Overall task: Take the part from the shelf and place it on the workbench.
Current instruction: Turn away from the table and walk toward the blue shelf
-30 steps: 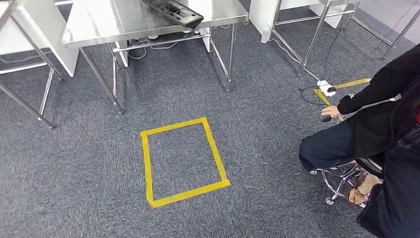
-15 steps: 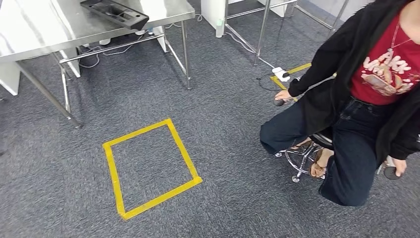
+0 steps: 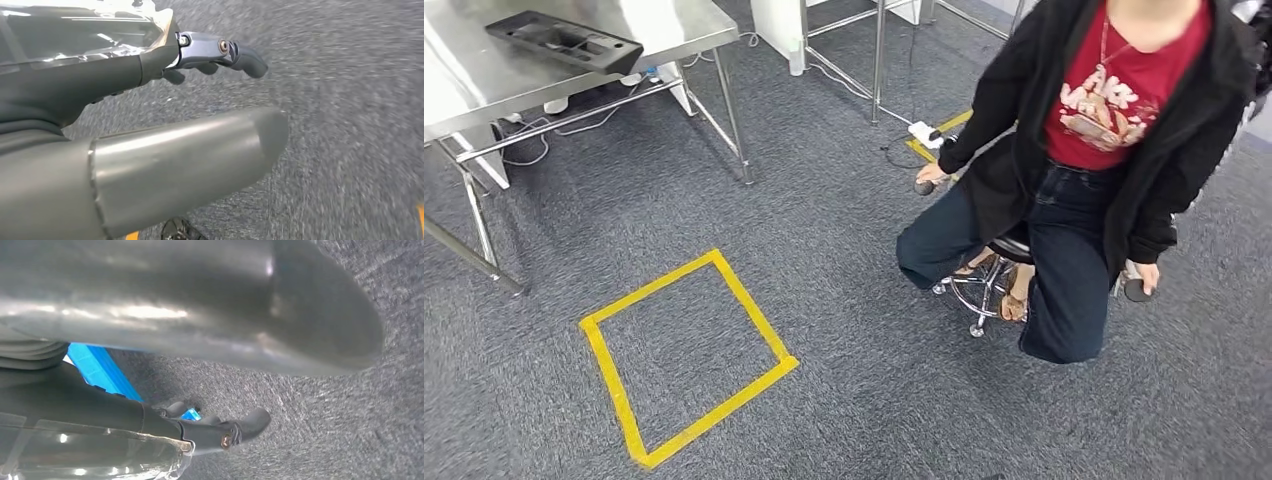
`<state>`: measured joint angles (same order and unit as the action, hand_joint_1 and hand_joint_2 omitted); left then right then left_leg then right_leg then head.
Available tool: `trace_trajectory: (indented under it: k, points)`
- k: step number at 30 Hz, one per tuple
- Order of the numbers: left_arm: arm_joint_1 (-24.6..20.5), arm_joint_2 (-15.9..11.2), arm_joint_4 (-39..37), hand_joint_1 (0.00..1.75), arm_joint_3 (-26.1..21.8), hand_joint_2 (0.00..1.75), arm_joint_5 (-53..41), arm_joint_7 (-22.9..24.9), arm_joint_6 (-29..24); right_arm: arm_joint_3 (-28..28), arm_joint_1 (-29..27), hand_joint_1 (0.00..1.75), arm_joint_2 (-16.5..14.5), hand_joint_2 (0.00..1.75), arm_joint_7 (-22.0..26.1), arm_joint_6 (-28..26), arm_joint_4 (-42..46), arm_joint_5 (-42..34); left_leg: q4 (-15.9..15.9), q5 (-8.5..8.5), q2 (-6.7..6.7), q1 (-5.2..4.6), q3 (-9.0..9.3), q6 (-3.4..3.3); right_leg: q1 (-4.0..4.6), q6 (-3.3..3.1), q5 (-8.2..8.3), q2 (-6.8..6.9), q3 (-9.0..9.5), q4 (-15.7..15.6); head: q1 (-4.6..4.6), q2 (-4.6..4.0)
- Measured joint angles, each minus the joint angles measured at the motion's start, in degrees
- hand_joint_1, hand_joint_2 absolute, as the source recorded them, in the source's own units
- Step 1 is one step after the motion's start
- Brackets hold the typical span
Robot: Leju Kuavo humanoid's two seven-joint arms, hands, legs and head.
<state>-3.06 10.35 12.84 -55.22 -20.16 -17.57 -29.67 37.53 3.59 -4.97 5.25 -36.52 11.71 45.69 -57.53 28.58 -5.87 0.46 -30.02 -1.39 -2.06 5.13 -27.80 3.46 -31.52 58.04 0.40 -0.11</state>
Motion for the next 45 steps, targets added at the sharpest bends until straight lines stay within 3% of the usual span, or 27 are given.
trace_trajectory:
  k: [2,3,5,6,8,9,10,12,14,16,18,20,22,24,25,26,28,30,32,34,36,38,40,41,43,44,45]
  points:
    - [-0.2,0.0,0.0,0.00,0.0,0.00,0.0,0.1,-0.2,0.0,0.0,0.00,0.1,0.00,0.0,0.0,0.0,0.2,0.0,0.11,-0.83,0.10,0.25,0.77,0.17,-1.61,0.25,-1.09,-0.66,0.3,-0.14,0.00]
    - [-0.3,0.0,0.0,0.00,0.0,0.00,0.0,0.2,-0.4,0.0,-0.1,0.00,0.2,0.00,-0.1,0.0,0.0,0.2,-0.3,0.46,-0.50,0.29,0.26,1.11,0.02,-2.10,0.40,-1.61,-0.79,0.3,-0.17,0.00]
    - [-0.3,0.1,0.0,0.00,0.0,0.00,0.0,0.3,-0.6,0.0,-0.1,0.00,0.2,0.00,-0.2,0.0,0.0,0.4,-2.3,2.56,1.95,0.64,-0.55,1.66,-0.37,-2.96,0.82,-2.56,-0.91,0.2,-0.27,0.00]
    - [-0.2,0.1,-0.1,0.00,-0.1,0.00,0.0,0.3,-0.7,0.0,0.0,0.00,0.2,0.00,-0.2,0.0,0.0,0.6,-4.9,4.51,3.71,0.73,-1.63,1.81,-0.39,-3.33,1.03,-3.01,-1.07,0.2,-0.33,0.00]
    - [-0.1,0.1,-0.1,0.00,-0.1,0.00,0.0,0.4,-0.9,0.0,0.1,0.00,0.2,0.00,-0.3,0.0,0.0,0.8,-12.5,8.68,5.56,0.72,-4.87,1.75,-0.05,-3.96,1.41,-4.08,-1.65,0.2,-0.39,0.00]
    - [0.0,0.0,-0.1,0.00,-0.2,0.00,0.1,0.5,-0.9,0.0,0.1,0.00,0.2,0.00,-0.3,0.0,0.0,0.9,-15.5,9.80,5.82,0.71,-6.19,1.64,0.14,-4.12,1.57,-4.73,-1.90,0.2,-0.39,0.00]
    - [0.0,0.0,-0.1,0.00,-0.2,0.00,0.1,0.5,-0.9,0.0,0.0,0.00,0.2,0.00,-0.3,0.0,0.0,0.9,-16.8,9.84,5.91,0.71,-6.73,1.47,0.28,-4.17,1.72,-5.42,-2.08,0.2,-0.39,0.00]
    - [0.0,0.0,-0.1,0.00,-0.2,0.00,0.2,0.6,-0.9,0.0,0.0,0.00,0.2,0.00,-0.5,0.1,0.0,0.9,-12.3,6.56,6.44,0.71,-4.31,0.92,0.40,-3.97,2.04,-6.95,-2.22,0.2,-0.39,0.00]
    - [0.0,0.0,-0.1,0.00,-0.2,0.00,0.2,0.6,-0.9,0.0,0.1,0.00,0.2,0.00,-0.5,0.1,0.0,1.0,-4.3,3.12,8.83,0.70,-0.17,0.32,0.50,-3.47,2.37,-8.32,-2.31,0.3,-0.37,0.00]
    - [0.0,0.0,-0.1,0.00,-0.2,0.00,0.2,0.6,-1.0,0.0,0.2,0.00,0.1,0.00,-0.6,0.1,0.0,1.0,-0.8,2.25,10.25,0.41,1.51,0.09,0.58,-2.80,2.82,-9.36,-2.69,0.3,-0.34,0.00]
    - [0.0,0.1,-0.1,0.00,-0.2,0.00,0.3,0.6,-1.0,0.0,0.1,0.00,0.2,0.00,-0.6,0.2,0.0,1.0,-0.4,1.87,9.18,-0.04,1.48,-0.34,0.61,-1.93,3.37,-10.30,-3.22,0.1,-0.31,0.00]
    - [0.0,0.2,-0.1,0.00,-0.3,0.00,0.3,0.6,-1.1,0.0,0.0,0.00,0.2,0.00,-0.5,0.4,0.0,1.0,0.3,1.00,7.79,-0.15,1.41,-1.24,0.71,-1.71,2.64,-8.62,-4.31,1.5,-0.18,0.00]
    - [0.1,0.2,-0.1,0.00,-0.3,0.00,0.3,0.6,-1.4,0.0,0.1,0.00,0.3,0.00,-0.4,0.5,0.0,1.1,0.7,0.41,6.05,-0.19,1.07,-1.87,0.84,-2.19,-0.65,-5.47,-7.10,7.3,0.11,0.00]
    - [0.2,0.2,-0.1,0.00,-0.4,0.00,0.4,0.7,-1.6,0.0,0.3,0.00,0.3,0.00,-0.5,0.6,0.0,1.3,0.6,0.24,4.19,-0.39,0.60,-2.10,0.90,-2.25,-3.90,-4.36,-9.94,14.4,0.28,0.00]
    - [0.2,0.2,-0.1,0.00,-0.5,0.00,0.4,0.7,-1.7,0.0,0.3,0.00,0.3,0.00,-0.6,0.6,-0.1,1.4,0.6,0.19,3.31,-0.45,0.45,-2.13,0.88,-1.98,-4.41,-4.25,-10.13,16.0,0.28,0.00]
    - [0.2,0.2,-0.1,0.00,-0.6,0.00,0.4,0.8,-1.8,0.0,0.2,0.00,0.3,0.00,-0.7,0.6,-0.1,1.5,0.6,0.16,2.48,-0.48,0.37,-2.12,0.87,-1.58,-4.13,-4.08,-9.12,15.3,0.31,0.00]
    - [0.2,0.3,-0.1,0.00,-0.6,0.00,0.4,0.8,-1.8,0.0,0.2,0.00,0.4,0.00,-0.9,0.6,-0.1,1.7,0.6,0.16,0.99,-0.51,0.44,-2.02,0.87,-0.79,-2.07,-2.66,-3.98,7.9,0.37,0.00]
    - [0.1,0.5,-0.1,0.00,-0.6,0.00,0.4,0.8,-1.8,0.0,0.4,0.00,0.5,0.00,-0.9,0.6,-0.1,1.8,0.4,0.31,-0.27,-0.82,0.61,-1.59,1.23,-1.13,-0.39,-0.37,0.38,0.8,0.37,0.00]
    - [0.0,0.5,-0.1,0.00,-0.6,0.00,0.4,0.9,-1.9,0.0,0.5,0.00,0.6,0.00,-0.9,0.6,-0.1,1.8,0.4,0.40,-1.22,-1.06,0.78,-1.05,1.60,-2.04,0.09,0.15,1.02,-1.1,0.26,0.00]
    - [-0.2,0.6,-0.1,0.00,-0.6,0.00,0.4,0.9,-1.9,0.0,0.4,0.00,0.6,0.00,-1.0,0.6,-0.1,1.8,0.2,0.56,-1.62,-0.87,0.88,-0.48,1.10,-2.73,0.45,-0.99,0.79,-1.4,0.18,0.00]
    - [-0.3,0.6,-0.1,0.00,-0.6,0.00,0.4,0.9,-1.9,0.0,0.3,0.00,0.6,0.00,-1.0,0.6,-0.1,1.8,-1.5,2.18,0.70,-0.51,0.25,0.24,0.42,-3.51,0.91,-2.00,0.94,-1.7,0.09,0.00]
    - [-0.2,0.5,-0.1,0.00,-0.6,0.00,0.4,0.9,-2.0,0.0,0.5,0.00,0.6,0.00,-1.1,0.6,-0.1,1.7,-7.0,5.85,4.21,-0.12,-2.07,0.74,0.28,-4.10,1.28,-2.95,0.70,-1.8,-0.02,0.01]
    - [0.1,0.5,-0.1,0.00,-0.6,0.00,0.4,0.9,-2.0,0.0,0.6,0.00,0.6,0.00,-1.1,0.6,-0.1,1.6,-13.7,9.10,5.63,0.20,-5.06,1.06,0.29,-4.31,1.51,-4.12,0.30,-1.7,-0.04,0.01]
    - [0.2,0.5,-0.1,0.00,-0.6,0.00,0.4,0.9,-2.0,0.0,0.5,0.00,0.6,0.00,-1.0,0.7,-0.1,1.6,-15.6,9.45,5.82,0.38,-5.87,1.22,0.27,-4.27,1.59,-4.79,0.20,-1.7,-0.05,0.01]
    - [0.2,0.5,-0.1,0.00,-0.6,0.00,0.4,0.9,-2.0,0.0,0.2,0.00,0.5,0.00,-0.9,0.7,-0.1,1.5,-13.6,7.01,6.08,0.92,-4.83,1.58,0.05,-4.02,1.73,-6.26,0.16,-1.6,-0.07,0.00]
    - [0.2,0.4,-0.1,0.00,-0.6,0.00,0.4,0.9,-1.9,0.0,0.1,0.00,0.5,0.00,-0.9,0.8,-0.1,1.4,-10.1,4.80,6.71,1.33,-3.16,1.82,-0.08,-3.89,1.77,-7.05,0.12,-1.4,-0.08,0.00]
    - [0.2,0.4,-0.1,0.00,-0.6,0.00,0.4,0.8,-1.9,0.0,0.1,0.00,0.5,0.00,-0.8,0.8,-0.1,1.4,-6.5,3.11,8.31,1.74,-1.48,2.12,-0.08,-3.63,1.76,-7.81,-0.08,-1.0,-0.12,0.00]
